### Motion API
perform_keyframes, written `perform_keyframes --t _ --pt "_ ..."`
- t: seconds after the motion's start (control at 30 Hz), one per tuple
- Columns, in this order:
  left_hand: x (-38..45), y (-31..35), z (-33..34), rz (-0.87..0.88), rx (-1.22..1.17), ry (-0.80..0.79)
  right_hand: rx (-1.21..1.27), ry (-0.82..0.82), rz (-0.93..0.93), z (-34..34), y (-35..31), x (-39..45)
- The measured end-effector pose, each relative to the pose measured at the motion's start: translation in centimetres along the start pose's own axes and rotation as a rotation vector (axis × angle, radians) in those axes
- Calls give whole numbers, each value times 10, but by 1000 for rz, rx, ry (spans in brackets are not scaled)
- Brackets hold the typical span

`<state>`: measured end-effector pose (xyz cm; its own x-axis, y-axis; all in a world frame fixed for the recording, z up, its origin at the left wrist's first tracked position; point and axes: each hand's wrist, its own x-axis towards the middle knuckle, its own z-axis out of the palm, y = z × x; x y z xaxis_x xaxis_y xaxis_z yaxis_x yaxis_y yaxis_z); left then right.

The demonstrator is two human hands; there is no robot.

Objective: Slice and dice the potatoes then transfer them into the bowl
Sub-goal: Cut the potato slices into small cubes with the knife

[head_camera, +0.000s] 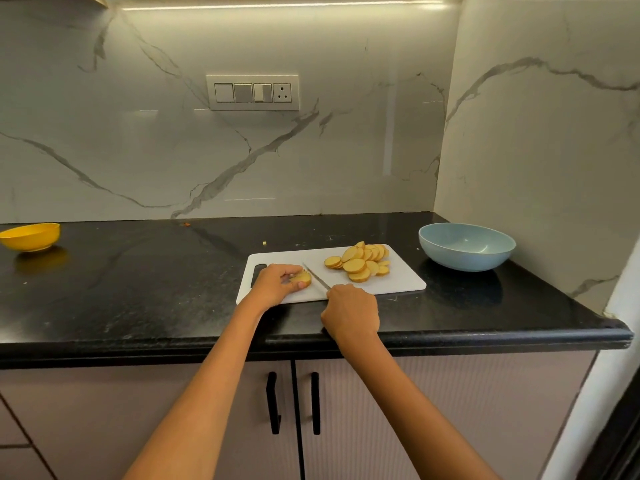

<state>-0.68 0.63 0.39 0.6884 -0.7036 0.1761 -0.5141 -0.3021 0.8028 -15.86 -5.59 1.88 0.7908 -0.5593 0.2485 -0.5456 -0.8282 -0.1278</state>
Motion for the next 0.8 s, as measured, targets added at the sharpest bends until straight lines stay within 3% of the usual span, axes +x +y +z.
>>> perform_keyframes --t 0.37,0.8 --pt "-1 0 -1 -16 -49 3 118 -58 85 -6 -8 -6" --pt "-1 0 1 -19 -35 42 47 -39 112 -5 -9 1"
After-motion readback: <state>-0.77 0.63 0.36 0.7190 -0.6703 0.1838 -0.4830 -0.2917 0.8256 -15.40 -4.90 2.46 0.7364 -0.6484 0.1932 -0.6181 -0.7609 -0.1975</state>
